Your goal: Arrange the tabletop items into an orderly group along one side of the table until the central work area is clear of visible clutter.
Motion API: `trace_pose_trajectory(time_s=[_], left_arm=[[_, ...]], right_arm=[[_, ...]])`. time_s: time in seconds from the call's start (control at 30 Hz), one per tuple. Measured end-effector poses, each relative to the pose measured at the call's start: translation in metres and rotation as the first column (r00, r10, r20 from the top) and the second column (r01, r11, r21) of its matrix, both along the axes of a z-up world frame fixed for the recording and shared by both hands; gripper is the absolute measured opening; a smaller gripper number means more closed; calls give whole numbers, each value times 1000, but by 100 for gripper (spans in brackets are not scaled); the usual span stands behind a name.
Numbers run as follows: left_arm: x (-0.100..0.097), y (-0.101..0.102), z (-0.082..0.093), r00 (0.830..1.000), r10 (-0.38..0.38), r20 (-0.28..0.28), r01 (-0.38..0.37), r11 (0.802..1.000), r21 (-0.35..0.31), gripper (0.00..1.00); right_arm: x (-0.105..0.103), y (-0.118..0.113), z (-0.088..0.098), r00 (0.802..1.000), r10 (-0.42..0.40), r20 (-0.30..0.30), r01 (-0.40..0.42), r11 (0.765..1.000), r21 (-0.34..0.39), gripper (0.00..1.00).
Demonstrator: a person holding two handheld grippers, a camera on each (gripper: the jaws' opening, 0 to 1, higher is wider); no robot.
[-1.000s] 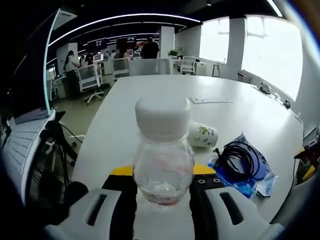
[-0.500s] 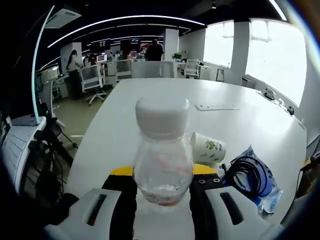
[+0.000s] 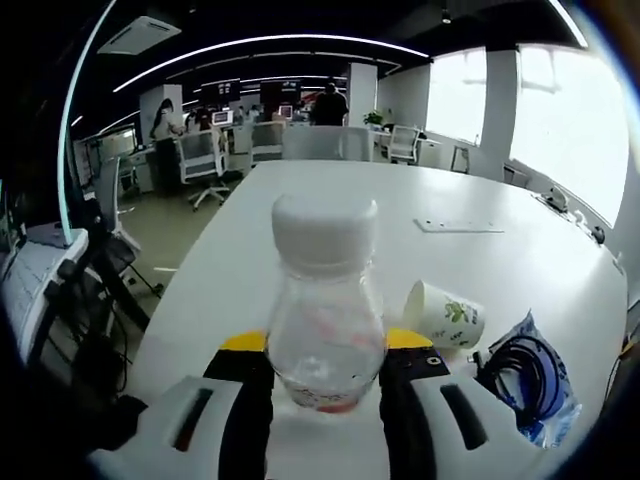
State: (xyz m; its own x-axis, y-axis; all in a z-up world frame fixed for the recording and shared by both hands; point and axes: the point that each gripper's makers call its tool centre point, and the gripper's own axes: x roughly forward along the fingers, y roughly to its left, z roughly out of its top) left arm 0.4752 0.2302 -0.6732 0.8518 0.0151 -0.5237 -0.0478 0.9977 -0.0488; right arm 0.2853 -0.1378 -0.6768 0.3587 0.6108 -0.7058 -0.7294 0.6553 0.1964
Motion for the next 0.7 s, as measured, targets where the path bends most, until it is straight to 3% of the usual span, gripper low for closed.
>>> trace_pose_trajectory(time_s=[0.7], left_arm=[[2, 2, -2, 994, 98, 39, -99, 995, 28, 41]], right_arm=[[0, 2, -3, 1000, 14, -7, -14, 1000, -1, 55]])
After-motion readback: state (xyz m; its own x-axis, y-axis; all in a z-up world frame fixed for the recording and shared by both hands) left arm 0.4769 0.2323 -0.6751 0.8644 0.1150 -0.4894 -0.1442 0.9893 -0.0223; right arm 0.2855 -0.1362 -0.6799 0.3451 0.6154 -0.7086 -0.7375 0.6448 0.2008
